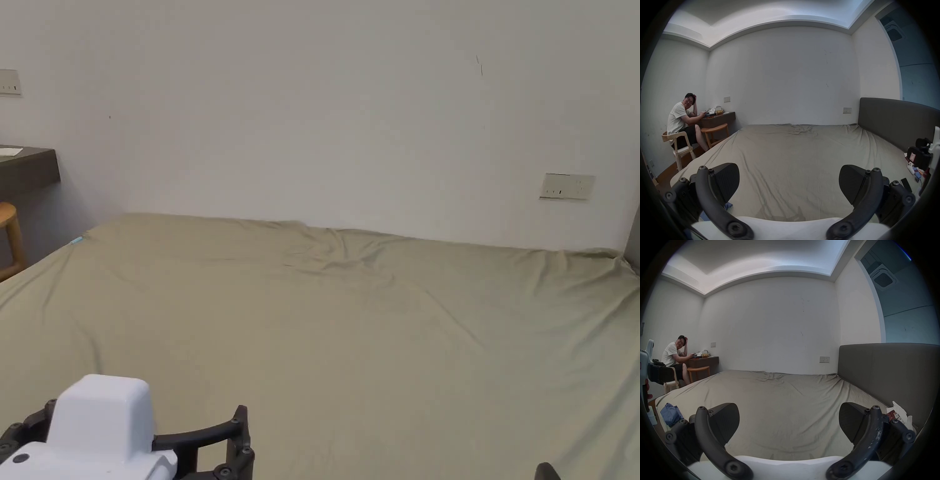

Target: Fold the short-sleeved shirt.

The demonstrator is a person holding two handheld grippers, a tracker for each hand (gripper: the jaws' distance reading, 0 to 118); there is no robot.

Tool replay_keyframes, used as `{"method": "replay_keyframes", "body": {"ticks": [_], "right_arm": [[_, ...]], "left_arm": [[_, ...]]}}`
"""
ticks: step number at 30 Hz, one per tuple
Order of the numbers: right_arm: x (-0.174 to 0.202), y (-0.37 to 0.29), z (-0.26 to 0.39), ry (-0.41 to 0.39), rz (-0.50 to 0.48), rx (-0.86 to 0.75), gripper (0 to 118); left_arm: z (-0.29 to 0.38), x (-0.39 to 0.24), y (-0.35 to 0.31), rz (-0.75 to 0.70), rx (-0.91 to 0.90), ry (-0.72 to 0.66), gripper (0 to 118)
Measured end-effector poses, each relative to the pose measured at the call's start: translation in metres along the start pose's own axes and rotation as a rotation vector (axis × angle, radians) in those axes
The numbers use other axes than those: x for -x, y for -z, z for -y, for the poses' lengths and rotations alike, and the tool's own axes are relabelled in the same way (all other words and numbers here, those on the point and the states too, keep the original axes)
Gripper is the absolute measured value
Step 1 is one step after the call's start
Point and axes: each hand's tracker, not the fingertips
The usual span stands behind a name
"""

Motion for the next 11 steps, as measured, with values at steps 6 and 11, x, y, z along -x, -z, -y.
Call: {"method": "replay_keyframes", "body": {"ticks": [6, 11], "right_arm": [[-0.0001, -0.0003, -0.0002, 0.000, -0.005, 0.011, 118], [-0.0004, -0.0019, -0.0011, 0.011, -0.010, 0.001, 118]], "left_arm": [[0.0016, -0.0022, -0.0027, 0.028, 0.001, 0.010, 118], [0.0035, -0.0046, -0.0010, 0.017, 0.000, 0.027, 118]]}}
